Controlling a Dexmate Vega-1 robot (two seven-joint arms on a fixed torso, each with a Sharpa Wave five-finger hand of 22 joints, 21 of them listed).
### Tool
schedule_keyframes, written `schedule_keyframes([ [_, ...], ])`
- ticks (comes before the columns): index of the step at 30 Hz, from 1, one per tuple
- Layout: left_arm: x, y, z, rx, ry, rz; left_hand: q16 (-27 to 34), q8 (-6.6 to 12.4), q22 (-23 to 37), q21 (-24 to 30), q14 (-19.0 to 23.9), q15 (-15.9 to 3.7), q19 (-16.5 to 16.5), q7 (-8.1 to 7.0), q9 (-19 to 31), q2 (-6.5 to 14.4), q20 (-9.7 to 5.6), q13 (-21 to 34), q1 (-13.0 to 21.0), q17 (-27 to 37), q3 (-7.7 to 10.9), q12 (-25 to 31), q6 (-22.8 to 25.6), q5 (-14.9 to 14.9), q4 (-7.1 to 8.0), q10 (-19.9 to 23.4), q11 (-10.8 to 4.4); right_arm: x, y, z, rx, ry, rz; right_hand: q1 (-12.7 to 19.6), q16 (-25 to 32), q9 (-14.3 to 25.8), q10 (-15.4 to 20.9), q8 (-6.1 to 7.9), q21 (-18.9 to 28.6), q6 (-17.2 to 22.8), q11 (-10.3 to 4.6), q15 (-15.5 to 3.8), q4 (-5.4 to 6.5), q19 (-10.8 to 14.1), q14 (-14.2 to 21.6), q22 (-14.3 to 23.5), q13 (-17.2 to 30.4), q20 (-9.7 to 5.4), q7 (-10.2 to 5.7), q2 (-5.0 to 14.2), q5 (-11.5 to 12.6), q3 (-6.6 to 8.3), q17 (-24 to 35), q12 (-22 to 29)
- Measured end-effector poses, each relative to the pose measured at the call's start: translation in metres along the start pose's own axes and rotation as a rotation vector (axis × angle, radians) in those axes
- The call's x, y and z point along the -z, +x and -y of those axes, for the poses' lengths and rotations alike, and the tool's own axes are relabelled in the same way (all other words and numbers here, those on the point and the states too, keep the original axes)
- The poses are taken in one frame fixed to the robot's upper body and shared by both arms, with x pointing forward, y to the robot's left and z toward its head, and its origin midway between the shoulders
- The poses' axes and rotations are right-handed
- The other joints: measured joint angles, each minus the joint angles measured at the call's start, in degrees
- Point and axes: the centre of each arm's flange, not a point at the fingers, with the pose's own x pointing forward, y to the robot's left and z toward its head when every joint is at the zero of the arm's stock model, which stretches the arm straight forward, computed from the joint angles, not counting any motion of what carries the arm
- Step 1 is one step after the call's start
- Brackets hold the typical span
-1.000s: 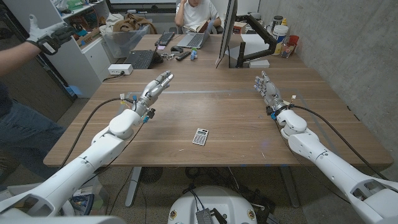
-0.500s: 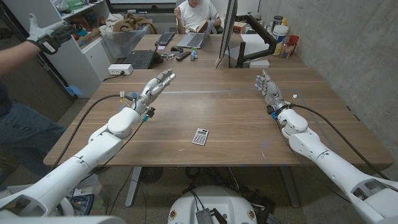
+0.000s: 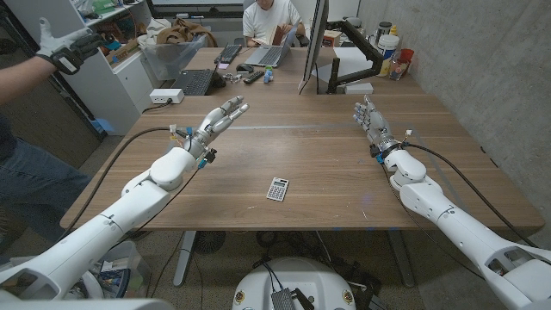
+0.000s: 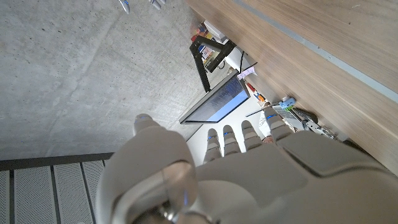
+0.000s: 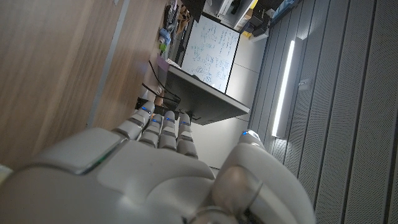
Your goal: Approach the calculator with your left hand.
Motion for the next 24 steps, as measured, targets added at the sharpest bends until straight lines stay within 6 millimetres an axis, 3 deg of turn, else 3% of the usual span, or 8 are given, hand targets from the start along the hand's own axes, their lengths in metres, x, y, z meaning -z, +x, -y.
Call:
schedule_keyframes([
  [24,-0.024,0.006,0.014,0.085,0.117,0.033,-0.01,-0.40,0.00,-0.50,0.31,-0.31,-0.01,-0.01,-0.01,0.43,-0.01,-0.01,1.34,-0.01,0.41,0.00,0.00,-0.43,-0.40,0.20,-0.20,-0.002,0.002,0.001,0.008,0.007,0.011,0.00,0.00,-0.01,0.00,0.00,0.00,0.00,0.00,0.00,-0.25,0.00,0.00,0.00,0.00,0.00,0.01,0.00,0.00,0.25,0.00,0.00],
])
